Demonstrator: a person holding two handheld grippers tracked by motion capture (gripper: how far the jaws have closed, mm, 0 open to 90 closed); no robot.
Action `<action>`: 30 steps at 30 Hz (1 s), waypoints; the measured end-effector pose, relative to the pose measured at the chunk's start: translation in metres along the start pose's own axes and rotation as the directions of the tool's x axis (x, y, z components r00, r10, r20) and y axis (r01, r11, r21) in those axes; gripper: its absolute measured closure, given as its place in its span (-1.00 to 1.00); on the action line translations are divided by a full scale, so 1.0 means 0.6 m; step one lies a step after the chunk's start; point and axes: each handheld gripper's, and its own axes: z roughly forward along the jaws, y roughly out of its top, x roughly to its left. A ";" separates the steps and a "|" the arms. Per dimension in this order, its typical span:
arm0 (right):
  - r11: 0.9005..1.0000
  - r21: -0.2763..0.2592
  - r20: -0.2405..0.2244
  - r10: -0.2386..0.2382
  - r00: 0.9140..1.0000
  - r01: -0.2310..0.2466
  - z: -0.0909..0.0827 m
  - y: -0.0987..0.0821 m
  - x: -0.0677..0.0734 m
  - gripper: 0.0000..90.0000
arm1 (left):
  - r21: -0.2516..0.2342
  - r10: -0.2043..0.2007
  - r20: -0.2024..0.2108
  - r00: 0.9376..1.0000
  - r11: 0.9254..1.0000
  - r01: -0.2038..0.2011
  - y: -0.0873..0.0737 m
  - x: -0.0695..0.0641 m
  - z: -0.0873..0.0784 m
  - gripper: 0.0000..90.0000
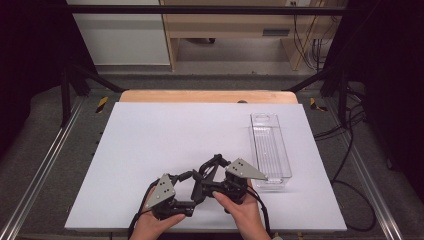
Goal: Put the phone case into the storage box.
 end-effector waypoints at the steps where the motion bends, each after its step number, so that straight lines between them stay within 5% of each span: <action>1: 1.000 0.000 0.000 0.000 1.000 0.000 0.000 0.000 0.000 -0.70 | 0.001 -0.001 0.000 1.000 1.000 0.001 0.000 0.000 0.000 -0.56; 22: 1.000 0.002 0.060 -0.009 0.998 0.009 -0.006 0.003 -0.018 -0.70 | 0.011 -0.010 0.008 1.000 1.000 0.010 -0.004 0.003 0.001 -0.69; 30: 0.999 0.003 0.105 -0.038 0.994 0.038 -0.009 0.004 -0.024 -0.70 | -0.008 -0.029 -0.020 0.999 1.000 0.029 -0.005 0.023 -0.012 -0.77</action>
